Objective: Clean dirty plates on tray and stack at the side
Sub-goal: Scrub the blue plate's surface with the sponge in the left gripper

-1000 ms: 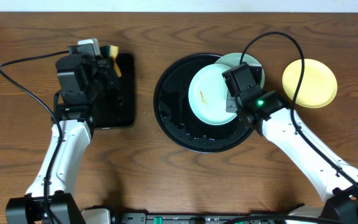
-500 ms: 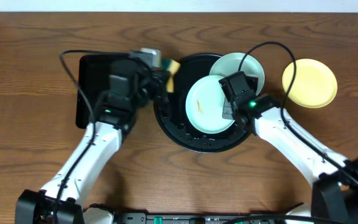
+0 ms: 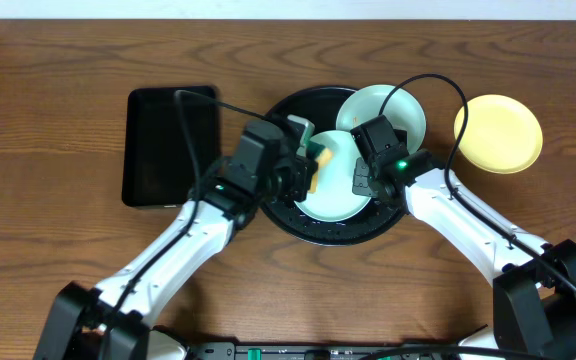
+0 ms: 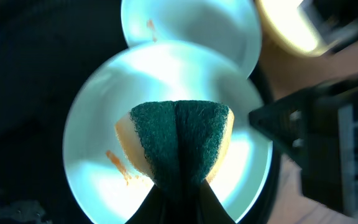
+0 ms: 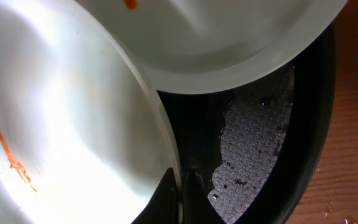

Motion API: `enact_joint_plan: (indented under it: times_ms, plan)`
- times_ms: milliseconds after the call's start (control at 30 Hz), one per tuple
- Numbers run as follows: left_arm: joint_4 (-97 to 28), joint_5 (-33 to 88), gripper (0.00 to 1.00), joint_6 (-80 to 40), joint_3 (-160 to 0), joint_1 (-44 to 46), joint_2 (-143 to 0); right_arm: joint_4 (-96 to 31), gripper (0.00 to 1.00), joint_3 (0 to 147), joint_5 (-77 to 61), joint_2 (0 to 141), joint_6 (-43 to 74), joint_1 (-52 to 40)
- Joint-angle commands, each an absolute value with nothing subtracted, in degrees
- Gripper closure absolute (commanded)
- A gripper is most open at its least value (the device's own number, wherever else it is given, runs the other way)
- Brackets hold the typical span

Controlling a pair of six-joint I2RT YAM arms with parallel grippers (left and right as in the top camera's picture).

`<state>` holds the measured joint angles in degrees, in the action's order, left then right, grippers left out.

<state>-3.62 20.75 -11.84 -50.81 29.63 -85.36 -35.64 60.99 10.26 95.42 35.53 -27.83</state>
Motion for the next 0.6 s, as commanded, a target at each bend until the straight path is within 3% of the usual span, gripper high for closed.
enact_joint_plan:
  times_ms: [0,567]
  plan:
    - [-3.33,17.43,0.92,-11.94,-50.85,31.27,-88.88,-35.4,0.99,60.86,10.04,95.59,35.62,-27.18]
    - [2.72,17.3,0.93,-11.92,-50.85,32.01,-99.53,-35.0,0.99,60.88,10.04,95.59,35.07,-27.18]
